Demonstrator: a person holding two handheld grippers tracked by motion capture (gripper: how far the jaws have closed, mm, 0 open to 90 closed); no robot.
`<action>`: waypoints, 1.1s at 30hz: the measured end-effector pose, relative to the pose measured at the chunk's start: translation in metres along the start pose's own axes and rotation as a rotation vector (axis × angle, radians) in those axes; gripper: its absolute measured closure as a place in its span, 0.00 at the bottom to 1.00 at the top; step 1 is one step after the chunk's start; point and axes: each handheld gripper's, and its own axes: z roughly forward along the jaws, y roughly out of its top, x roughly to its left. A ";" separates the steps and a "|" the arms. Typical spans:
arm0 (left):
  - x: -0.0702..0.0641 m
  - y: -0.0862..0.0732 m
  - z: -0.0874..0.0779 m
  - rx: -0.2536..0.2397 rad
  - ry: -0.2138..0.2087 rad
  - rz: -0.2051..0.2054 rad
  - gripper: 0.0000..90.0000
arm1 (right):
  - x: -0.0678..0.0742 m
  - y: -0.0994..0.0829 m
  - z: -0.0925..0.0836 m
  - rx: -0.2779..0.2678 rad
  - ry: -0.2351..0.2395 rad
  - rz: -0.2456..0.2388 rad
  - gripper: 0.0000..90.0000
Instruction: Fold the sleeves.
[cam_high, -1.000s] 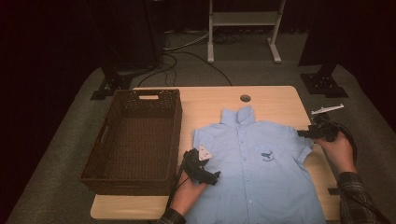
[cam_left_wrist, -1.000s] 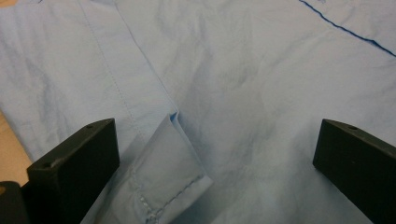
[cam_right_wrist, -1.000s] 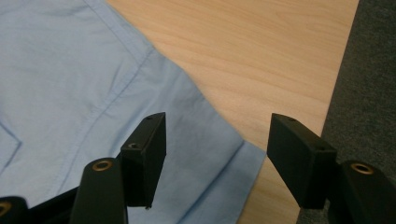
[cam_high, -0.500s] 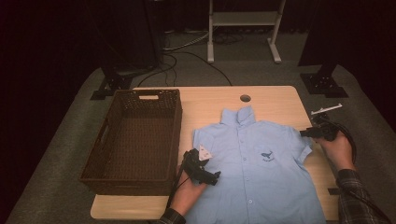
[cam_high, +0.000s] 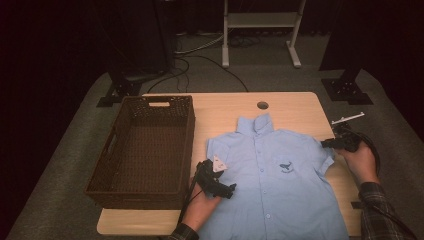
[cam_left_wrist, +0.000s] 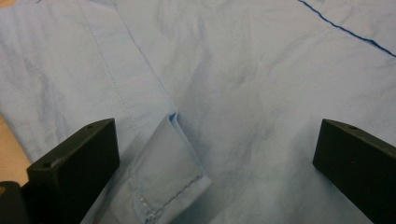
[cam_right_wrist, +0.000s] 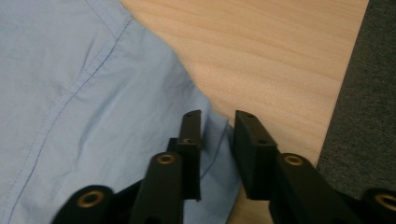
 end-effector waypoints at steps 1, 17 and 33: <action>0.000 0.000 0.000 0.000 0.000 0.000 0.00 | 0.000 0.000 0.000 -0.001 0.007 0.002 0.90; 0.000 0.000 0.000 0.000 0.001 0.000 0.00 | 0.012 0.003 -0.010 -0.020 0.010 -0.015 0.97; 0.000 0.000 0.000 -0.001 0.001 0.001 0.00 | 0.035 0.012 -0.033 -0.056 0.003 -0.072 0.97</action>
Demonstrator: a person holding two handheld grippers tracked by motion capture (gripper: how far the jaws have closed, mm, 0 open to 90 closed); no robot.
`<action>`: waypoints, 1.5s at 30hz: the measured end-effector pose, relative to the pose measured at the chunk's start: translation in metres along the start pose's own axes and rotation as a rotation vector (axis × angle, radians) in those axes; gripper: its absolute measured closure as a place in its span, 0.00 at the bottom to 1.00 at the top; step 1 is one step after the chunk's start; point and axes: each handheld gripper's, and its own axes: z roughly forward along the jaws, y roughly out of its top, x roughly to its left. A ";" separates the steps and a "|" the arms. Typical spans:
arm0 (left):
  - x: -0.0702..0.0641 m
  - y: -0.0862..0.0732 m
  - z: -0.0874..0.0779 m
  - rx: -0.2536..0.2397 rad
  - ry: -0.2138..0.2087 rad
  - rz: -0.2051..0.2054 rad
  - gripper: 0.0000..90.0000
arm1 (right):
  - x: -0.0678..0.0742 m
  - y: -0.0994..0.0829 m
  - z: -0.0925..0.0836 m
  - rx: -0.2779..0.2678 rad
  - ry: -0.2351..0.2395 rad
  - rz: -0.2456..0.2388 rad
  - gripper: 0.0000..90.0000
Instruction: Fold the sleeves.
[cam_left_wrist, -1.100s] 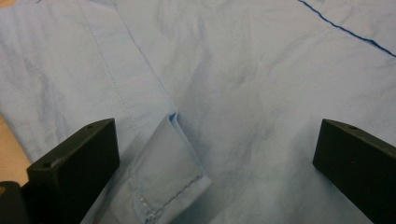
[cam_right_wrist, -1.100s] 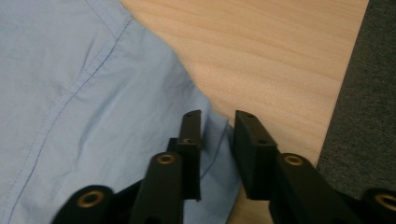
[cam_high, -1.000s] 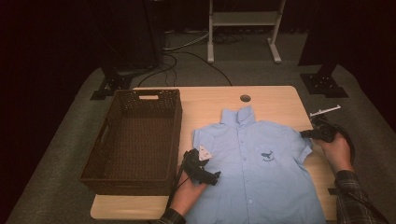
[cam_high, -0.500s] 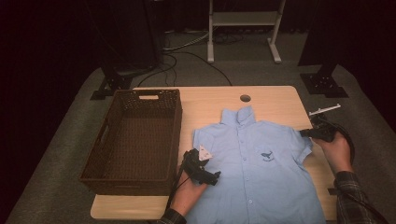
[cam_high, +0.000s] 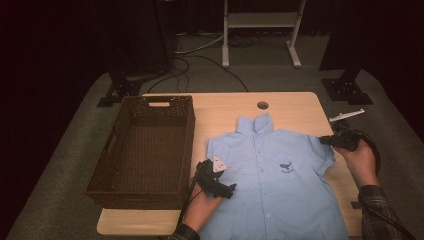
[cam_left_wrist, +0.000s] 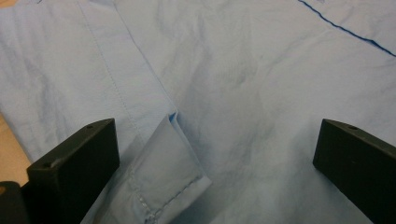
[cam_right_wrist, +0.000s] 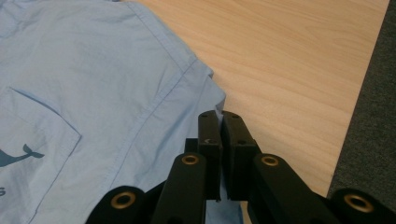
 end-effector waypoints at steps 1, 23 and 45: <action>0.000 0.000 0.000 0.000 0.000 0.000 0.00 | 0.002 0.000 0.000 0.000 -0.001 -0.002 0.97; 0.000 0.000 0.000 0.001 -0.006 0.003 0.00 | 0.037 0.013 0.005 0.007 0.033 -0.089 0.97; 0.000 0.000 0.000 0.000 -0.010 0.004 0.00 | 0.071 0.032 0.029 0.053 0.032 -0.158 0.97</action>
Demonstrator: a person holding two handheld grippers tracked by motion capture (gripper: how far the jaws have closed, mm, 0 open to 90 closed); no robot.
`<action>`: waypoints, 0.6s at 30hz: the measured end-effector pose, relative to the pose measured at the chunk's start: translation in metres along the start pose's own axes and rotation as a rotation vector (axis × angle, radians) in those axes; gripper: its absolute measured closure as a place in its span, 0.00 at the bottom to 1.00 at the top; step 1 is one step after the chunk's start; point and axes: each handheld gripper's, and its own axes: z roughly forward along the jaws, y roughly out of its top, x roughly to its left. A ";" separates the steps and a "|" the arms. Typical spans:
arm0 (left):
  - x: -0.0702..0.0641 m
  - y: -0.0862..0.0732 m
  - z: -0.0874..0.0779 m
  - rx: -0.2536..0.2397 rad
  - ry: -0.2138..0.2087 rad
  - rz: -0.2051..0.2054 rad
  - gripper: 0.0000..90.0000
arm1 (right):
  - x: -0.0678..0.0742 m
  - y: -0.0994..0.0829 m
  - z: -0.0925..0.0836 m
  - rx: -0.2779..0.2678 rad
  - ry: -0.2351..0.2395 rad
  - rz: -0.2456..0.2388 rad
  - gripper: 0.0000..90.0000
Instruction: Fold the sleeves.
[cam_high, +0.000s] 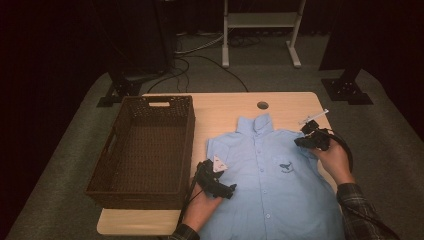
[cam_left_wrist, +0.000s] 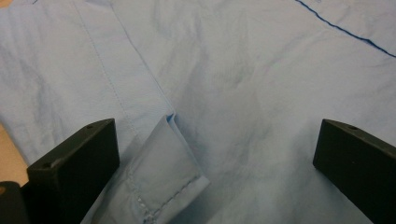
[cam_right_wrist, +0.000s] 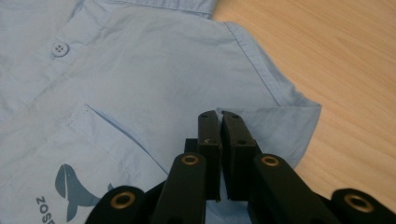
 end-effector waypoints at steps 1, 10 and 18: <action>0.000 0.000 0.000 0.000 0.000 0.000 0.00 | 0.000 0.000 0.002 0.001 -0.001 0.000 0.97; 0.000 0.000 0.000 0.000 -0.001 0.001 0.00 | 0.005 0.002 0.009 -0.007 0.002 0.004 0.97; 0.000 0.000 0.000 0.000 -0.001 0.001 0.00 | 0.005 0.000 0.009 -0.037 0.004 0.016 0.80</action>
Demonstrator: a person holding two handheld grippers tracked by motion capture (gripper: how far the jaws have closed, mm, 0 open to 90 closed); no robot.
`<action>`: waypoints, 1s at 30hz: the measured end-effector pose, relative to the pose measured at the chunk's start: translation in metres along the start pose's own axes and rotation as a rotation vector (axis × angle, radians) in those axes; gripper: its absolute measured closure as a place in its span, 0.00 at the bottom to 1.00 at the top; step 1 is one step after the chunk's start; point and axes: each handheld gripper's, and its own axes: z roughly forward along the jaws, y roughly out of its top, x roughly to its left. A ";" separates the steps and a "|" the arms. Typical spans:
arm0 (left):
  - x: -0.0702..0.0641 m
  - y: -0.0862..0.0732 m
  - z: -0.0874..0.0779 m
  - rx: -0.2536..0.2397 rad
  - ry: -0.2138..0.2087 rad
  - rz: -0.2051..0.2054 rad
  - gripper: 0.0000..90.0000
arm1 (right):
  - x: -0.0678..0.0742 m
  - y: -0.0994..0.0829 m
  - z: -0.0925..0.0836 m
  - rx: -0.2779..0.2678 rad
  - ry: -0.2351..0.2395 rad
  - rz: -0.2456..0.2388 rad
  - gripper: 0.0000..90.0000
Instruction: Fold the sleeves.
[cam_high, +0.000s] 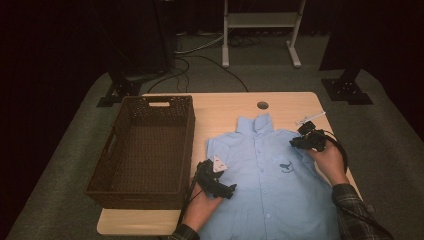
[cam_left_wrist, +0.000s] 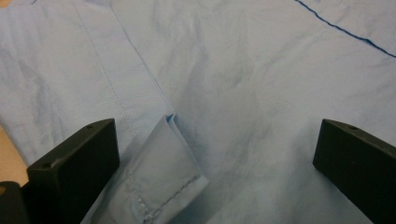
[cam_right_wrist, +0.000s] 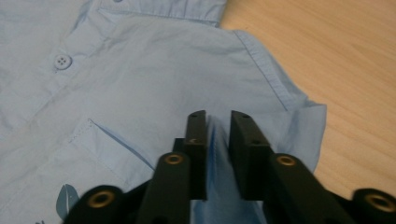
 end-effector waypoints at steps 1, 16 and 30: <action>0.000 0.000 0.000 0.000 0.000 0.002 0.00 | 0.000 0.000 -0.001 -0.006 0.001 0.003 0.77; 0.000 0.000 0.000 -0.001 0.000 -0.001 0.00 | 0.003 -0.018 -0.025 -0.161 0.028 0.011 0.16; 0.000 0.000 0.000 -0.001 0.000 -0.001 0.00 | 0.022 -0.032 -0.020 -0.295 0.106 -0.016 0.00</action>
